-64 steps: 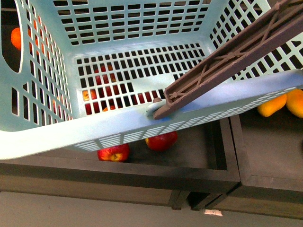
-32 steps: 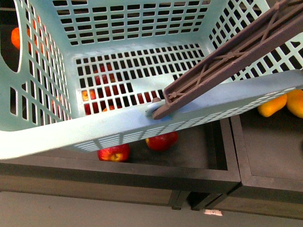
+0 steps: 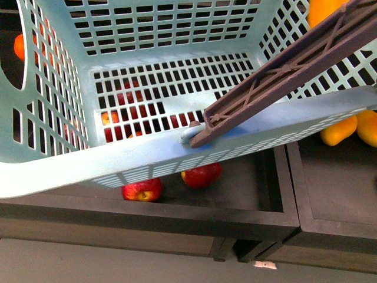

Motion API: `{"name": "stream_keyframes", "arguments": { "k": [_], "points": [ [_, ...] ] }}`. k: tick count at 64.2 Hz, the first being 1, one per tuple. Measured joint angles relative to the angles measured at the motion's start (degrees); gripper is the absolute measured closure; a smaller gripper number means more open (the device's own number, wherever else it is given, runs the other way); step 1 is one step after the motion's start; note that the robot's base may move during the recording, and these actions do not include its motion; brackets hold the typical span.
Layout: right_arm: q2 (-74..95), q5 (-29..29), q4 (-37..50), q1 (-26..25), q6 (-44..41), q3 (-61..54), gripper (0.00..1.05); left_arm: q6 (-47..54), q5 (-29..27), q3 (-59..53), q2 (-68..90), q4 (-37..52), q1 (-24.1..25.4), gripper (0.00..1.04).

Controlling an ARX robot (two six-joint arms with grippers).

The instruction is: Pick mango and avocado into basket

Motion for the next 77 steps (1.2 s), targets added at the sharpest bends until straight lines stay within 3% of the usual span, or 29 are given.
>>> {"name": "stream_keyframes", "arguments": {
  "k": [5,22,28,35,54,60,77],
  "points": [
    [-0.3,-0.2,-0.7,-0.7,0.9,0.3,0.07,0.0,0.0,0.0,0.0,0.0,0.0,0.91],
    [-8.1,4.7,-5.2,-9.8,2.0,0.2,0.09,0.4,-0.6,0.0,0.4,-0.2,0.1,0.91],
    [-10.3,13.5,9.1,-9.9,-4.3,-5.9,0.23,0.4,-0.3,0.0,0.4,-0.2,0.1,0.91],
    [-13.0,14.1,18.1,-10.4,-8.7,-14.0,0.41,0.2,0.3,0.0,0.5,-0.2,-0.2,0.91],
    [-21.2,12.6,22.1,-12.5,-11.4,-26.8,0.86,0.2,-0.2,0.0,0.5,-0.2,-0.2,0.91],
    [-24.0,8.9,22.4,-15.0,-11.7,-30.0,1.02,0.2,-0.2,0.0,0.5,-0.2,-0.2,0.91],
    [-31.0,8.9,21.7,-16.2,-12.0,-36.1,1.00,0.3,-0.1,0.0,0.5,-0.2,-0.2,0.91]
  ]
}}
